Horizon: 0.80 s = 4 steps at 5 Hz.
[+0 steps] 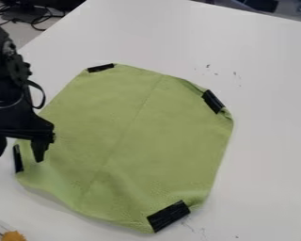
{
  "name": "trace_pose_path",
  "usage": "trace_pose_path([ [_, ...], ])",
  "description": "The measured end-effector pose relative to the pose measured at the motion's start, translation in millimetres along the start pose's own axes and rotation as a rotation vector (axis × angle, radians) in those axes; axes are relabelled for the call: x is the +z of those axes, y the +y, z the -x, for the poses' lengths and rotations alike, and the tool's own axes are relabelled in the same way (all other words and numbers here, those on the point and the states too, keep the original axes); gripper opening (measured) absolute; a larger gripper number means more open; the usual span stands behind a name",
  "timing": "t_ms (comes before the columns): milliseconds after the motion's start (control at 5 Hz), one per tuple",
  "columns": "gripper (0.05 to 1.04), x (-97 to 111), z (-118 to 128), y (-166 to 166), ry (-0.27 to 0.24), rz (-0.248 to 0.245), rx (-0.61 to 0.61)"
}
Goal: Fold the cloth from bottom left to top right
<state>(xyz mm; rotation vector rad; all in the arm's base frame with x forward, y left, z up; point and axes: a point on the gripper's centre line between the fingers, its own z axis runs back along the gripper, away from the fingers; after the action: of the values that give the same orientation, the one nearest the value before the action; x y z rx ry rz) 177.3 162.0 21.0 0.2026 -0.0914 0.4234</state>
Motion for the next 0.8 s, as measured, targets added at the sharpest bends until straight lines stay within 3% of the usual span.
trace_pose_path([
  [400, 0.950, -19, 8, 22, 0.013, 0.036, 0.051],
  [800, 0.571, -28, 8, 21, 0.004, 0.062, 0.048],
])
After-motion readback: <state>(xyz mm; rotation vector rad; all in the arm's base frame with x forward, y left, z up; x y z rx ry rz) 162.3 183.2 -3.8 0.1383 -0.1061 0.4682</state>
